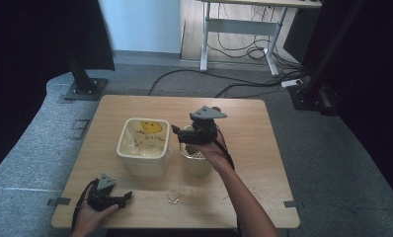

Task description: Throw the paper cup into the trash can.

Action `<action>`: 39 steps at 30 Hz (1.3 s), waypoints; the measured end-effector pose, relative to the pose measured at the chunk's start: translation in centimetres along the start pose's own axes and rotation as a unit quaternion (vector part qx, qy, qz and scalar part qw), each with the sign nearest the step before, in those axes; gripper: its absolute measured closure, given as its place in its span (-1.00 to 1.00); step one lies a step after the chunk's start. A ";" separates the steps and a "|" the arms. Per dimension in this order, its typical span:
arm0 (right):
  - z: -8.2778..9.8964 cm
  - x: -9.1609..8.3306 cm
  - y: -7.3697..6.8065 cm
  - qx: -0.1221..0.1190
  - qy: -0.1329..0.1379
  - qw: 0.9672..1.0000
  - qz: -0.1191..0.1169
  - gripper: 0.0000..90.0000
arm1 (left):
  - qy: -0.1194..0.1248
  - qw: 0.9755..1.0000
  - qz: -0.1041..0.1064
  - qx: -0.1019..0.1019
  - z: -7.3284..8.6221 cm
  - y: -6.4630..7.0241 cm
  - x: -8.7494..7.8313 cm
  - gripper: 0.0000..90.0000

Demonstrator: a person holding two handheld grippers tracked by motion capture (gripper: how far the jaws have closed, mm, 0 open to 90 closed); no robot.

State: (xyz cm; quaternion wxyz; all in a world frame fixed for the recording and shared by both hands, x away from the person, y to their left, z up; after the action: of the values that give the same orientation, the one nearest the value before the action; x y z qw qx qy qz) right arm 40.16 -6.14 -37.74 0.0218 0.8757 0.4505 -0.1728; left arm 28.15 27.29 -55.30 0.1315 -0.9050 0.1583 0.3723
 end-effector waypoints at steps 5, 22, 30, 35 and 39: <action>1.9 -3.2 1.2 0.003 0.016 1.000 0.017 -0.50 | 0.001 1.000 0.000 -0.001 0.0 0.0 0.0 -0.69; 13.3 -11.9 3.5 0.041 0.021 0.996 0.075 -0.47 | 0.000 1.000 -0.005 0.001 0.0 0.1 0.0 -0.69; 18.6 -11.5 4.6 0.077 -0.034 0.992 0.097 -0.47 | 0.000 1.000 -0.006 -0.004 -0.1 0.1 0.1 -0.68; 20.4 -11.3 5.6 0.103 -0.050 0.987 0.114 -0.45 | -0.001 1.000 -0.010 -0.004 -0.1 0.1 0.1 -0.68; 21.1 -10.9 5.9 0.105 -0.074 0.984 0.125 -0.46 | -0.002 1.000 -0.016 -0.010 -0.3 0.1 0.3 -0.68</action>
State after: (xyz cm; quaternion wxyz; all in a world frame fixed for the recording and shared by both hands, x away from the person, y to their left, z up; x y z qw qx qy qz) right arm 33.04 -22.23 -54.70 -0.0157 0.9074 0.3138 -0.2790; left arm 28.47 27.04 -55.32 0.1286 -0.9079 0.1399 0.3737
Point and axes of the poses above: each handheld gripper's, and its own axes: x roughly forward along the jaws, z roughly out of its underside, y roughly to its right, the point moved 1 cm from there along x, roughly forward along the jaws, and after that the axes turned 11 degrees about -z, right-handed, at the moved point
